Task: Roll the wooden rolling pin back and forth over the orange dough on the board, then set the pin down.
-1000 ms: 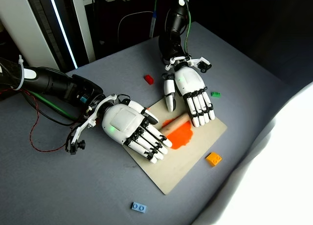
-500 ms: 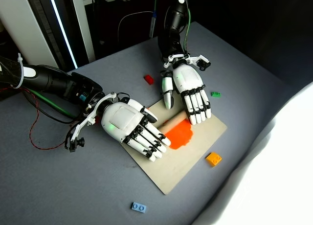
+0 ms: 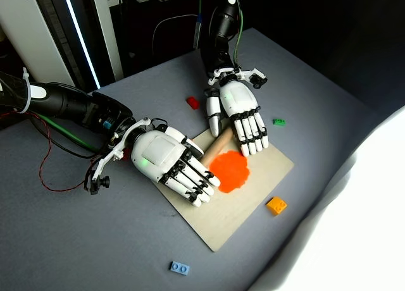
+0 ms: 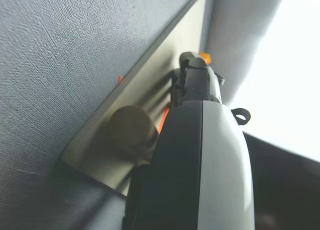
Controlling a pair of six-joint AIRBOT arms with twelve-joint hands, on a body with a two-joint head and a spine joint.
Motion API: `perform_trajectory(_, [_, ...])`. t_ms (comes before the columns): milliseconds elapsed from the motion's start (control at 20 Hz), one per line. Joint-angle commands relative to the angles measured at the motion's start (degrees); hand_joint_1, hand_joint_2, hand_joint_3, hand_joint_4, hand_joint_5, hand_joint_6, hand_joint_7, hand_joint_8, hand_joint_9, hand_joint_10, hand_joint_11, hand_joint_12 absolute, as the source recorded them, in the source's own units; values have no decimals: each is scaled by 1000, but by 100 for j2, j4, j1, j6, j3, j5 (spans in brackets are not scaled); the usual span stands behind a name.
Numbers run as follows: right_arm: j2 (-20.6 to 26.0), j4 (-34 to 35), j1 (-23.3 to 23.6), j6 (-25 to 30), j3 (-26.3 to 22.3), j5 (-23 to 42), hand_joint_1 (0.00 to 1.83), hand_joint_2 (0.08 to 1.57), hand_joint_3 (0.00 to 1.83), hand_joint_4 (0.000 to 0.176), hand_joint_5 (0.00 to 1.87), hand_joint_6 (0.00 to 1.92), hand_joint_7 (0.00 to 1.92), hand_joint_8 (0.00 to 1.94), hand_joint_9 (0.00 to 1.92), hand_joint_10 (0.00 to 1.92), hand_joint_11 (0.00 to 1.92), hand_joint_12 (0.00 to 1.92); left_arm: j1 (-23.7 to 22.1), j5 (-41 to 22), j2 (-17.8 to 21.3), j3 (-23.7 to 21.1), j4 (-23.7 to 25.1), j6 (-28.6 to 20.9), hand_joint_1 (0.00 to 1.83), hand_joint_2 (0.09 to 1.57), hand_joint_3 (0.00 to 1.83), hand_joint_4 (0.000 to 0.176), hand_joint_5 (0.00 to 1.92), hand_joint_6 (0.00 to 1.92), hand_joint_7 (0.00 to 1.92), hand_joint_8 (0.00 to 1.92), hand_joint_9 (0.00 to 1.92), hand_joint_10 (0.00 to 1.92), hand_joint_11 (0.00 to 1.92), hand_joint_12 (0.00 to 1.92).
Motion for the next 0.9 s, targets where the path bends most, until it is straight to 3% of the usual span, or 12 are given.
perform_trajectory(0, [12, -277, -25, -5, -24, 382, 0, 1565, 3, 0, 432, 4, 480, 4, 438, 4, 0, 977, 29, -430, -9, -14, 200, 13, 0, 1474, 0, 0, 213, 5, 282, 4, 236, 8, 0, 393])
perform_trajectory(250, [22, -277, -28, -26, -50, 401, 0, 1557, 0, 0, 439, 5, 473, 4, 434, 2, 0, 969, 32, -475, -7, -18, 200, 13, 0, 1472, 0, 0, 201, 2, 263, 0, 217, 1, 0, 341])
perform_trajectory(450, [27, -277, -21, -46, -74, 418, 0, 1553, 0, 0, 429, 1, 468, 1, 435, 1, 0, 953, 11, -479, -6, -18, 200, -7, 0, 1472, 0, 0, 204, 0, 270, 0, 234, 3, 0, 419])
perform_trajectory(850, [86, -276, 7, -123, -113, 526, 0, 1546, 0, 0, 394, 0, 465, 1, 433, 1, 0, 936, -87, -478, 6, -36, 201, -39, 0, 1471, 1, 0, 193, 0, 263, 1, 216, 2, 0, 329])
